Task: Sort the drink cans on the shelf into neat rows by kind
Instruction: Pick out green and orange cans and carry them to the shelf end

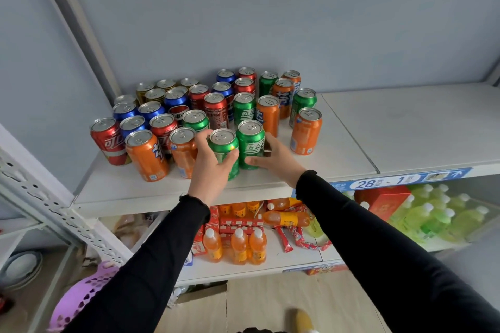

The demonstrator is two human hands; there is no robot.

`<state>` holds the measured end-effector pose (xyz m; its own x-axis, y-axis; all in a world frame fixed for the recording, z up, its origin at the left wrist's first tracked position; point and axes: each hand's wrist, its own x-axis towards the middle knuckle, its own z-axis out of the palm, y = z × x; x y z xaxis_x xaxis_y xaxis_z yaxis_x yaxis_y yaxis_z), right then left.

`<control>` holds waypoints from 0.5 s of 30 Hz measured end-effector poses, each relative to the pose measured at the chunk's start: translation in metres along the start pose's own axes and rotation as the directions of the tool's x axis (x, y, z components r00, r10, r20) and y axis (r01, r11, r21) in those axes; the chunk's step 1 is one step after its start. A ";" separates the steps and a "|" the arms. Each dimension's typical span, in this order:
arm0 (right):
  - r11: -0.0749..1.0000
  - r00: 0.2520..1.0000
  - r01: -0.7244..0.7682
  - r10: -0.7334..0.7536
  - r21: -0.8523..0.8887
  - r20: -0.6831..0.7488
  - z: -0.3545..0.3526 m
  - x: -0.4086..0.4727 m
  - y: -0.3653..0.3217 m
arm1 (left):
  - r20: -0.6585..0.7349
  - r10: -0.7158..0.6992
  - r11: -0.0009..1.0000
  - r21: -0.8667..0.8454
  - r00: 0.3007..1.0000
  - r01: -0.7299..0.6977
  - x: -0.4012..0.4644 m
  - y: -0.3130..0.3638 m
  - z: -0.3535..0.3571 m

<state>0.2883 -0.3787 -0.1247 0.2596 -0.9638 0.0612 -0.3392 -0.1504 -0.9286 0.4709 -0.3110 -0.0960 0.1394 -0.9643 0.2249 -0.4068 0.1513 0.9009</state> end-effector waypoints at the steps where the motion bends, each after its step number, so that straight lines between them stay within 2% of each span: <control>1: 1.000 1.000 -0.001 0.001 -0.001 -0.030 -0.001 -0.005 0.000 | -0.002 -0.003 1.000 -0.009 1.000 0.003 0.000 0.000 0.001; 9: 0.997 0.972 0.029 -0.011 0.074 -0.233 -0.024 -0.050 0.016 | -0.060 0.022 0.999 -0.024 0.998 -0.023 -0.005 0.010 0.017; 15: 0.992 0.935 0.064 -0.021 0.110 -0.354 -0.103 -0.098 0.027 | 0.064 0.137 0.990 -0.046 0.989 -0.134 -0.018 0.067 0.084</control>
<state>0.1605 -0.3113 -0.1177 -0.0701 -0.9760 0.2063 -0.2199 -0.1866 -0.9575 0.3651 -0.3017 -0.0713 0.0246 -0.9463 0.3222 -0.3803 0.2892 0.8785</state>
